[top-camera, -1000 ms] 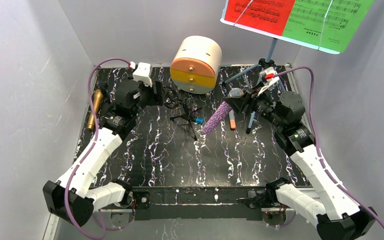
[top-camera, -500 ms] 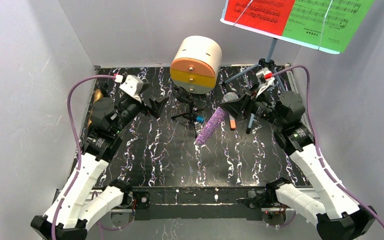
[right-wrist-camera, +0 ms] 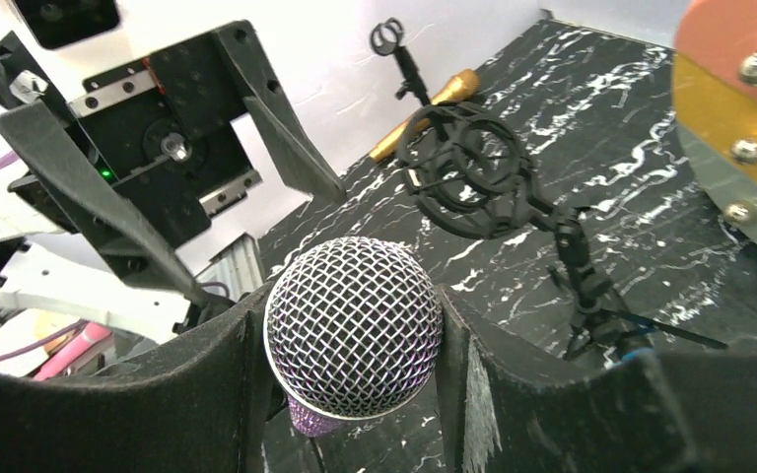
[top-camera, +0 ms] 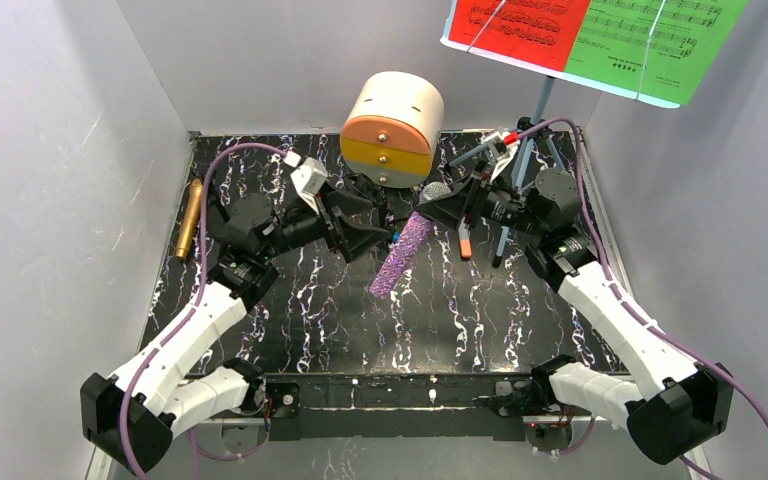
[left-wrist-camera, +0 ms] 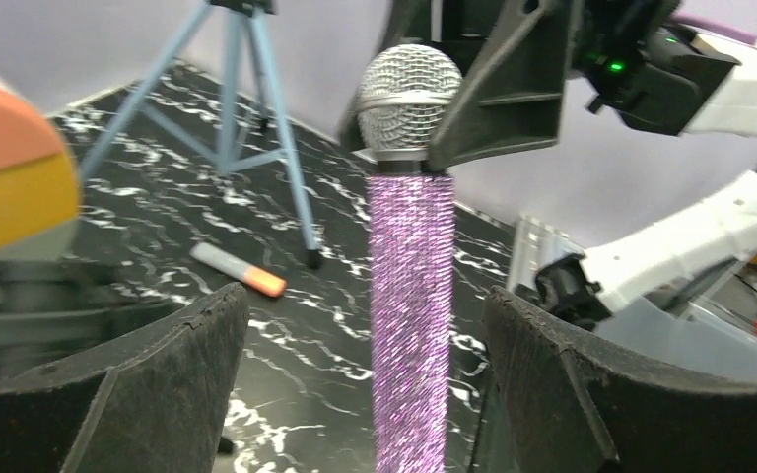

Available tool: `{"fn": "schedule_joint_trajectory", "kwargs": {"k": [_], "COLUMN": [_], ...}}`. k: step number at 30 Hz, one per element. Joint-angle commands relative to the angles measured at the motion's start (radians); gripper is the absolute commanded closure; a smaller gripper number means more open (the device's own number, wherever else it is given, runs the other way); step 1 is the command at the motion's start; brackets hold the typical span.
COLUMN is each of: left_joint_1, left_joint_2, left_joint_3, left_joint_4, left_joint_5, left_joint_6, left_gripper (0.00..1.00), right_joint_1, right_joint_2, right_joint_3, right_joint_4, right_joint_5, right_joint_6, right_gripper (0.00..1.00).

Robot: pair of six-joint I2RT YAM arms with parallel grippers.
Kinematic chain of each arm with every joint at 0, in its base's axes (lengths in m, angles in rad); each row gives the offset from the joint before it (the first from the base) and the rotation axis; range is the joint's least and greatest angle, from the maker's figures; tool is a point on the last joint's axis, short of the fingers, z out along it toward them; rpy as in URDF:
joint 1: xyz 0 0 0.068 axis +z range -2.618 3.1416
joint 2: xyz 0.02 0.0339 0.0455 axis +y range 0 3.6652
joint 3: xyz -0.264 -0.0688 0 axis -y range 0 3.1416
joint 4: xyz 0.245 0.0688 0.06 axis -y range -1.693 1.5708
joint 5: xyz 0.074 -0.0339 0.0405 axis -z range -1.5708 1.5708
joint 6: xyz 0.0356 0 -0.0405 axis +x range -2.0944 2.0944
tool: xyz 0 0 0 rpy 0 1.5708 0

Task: Pack up the instrument practice props
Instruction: Place the microphone at the corner of the board.

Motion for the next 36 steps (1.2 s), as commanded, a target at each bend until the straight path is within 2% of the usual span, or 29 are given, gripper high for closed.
{"fn": "schedule_joint_trajectory", "kwargs": {"k": [1,6,12,18,20,21,22,26,27,28,32,34,36], "left_joint_1": [-0.069,-0.105,-0.129,-0.137,-0.137,-0.137,-0.137,-0.137,-0.136,-0.137,-0.136,-0.136,-0.137], "left_joint_2": [0.014,0.039,0.061,0.072,0.069,0.068,0.066,0.057,0.050,0.037,-0.037,-0.072,-0.101], "left_joint_3": [-0.002,0.004,0.008,0.007,0.006,0.006,0.005,0.011,0.017,0.026,0.096,0.122,0.132], "left_joint_4": [0.055,0.030,-0.021,-0.015,-0.013,-0.014,-0.019,-0.074,-0.106,-0.150,-0.418,-0.536,-0.635], "left_joint_5": [0.040,0.024,0.035,0.080,0.088,0.096,0.101,0.125,0.119,0.104,-0.082,-0.202,-0.320], "left_joint_6": [-0.045,-0.039,-0.030,-0.036,-0.036,-0.032,-0.026,0.019,0.046,0.078,0.269,0.330,0.369], "left_gripper": [0.14,0.14,0.17,0.32,0.39,0.47,0.59,0.84,0.89,0.92,1.00,1.00,1.00], "right_joint_1": [0.071,0.158,0.188,0.206,0.211,0.213,0.214,0.214,0.214,0.215,0.214,0.214,0.214], "right_joint_2": [-0.001,0.026,0.036,0.052,0.058,0.061,0.062,0.049,0.042,0.033,-0.023,-0.054,-0.097], "right_joint_3": [0.053,0.081,0.095,0.094,0.091,0.089,0.087,0.068,0.062,0.054,0.043,0.035,0.022], "right_joint_4": [0.137,0.128,0.147,0.172,0.178,0.180,0.183,0.200,0.202,0.199,0.129,0.078,0.024], "right_joint_5": [-0.012,0.031,0.052,0.047,0.043,0.039,0.033,0.033,0.036,0.040,0.070,0.101,0.134], "right_joint_6": [0.008,-0.035,-0.042,-0.036,-0.036,-0.036,-0.036,-0.039,-0.047,-0.058,-0.138,-0.189,-0.238], "right_gripper": [0.99,0.99,0.99,0.99,0.99,0.99,0.99,0.99,0.95,0.87,0.41,0.26,0.16]}}
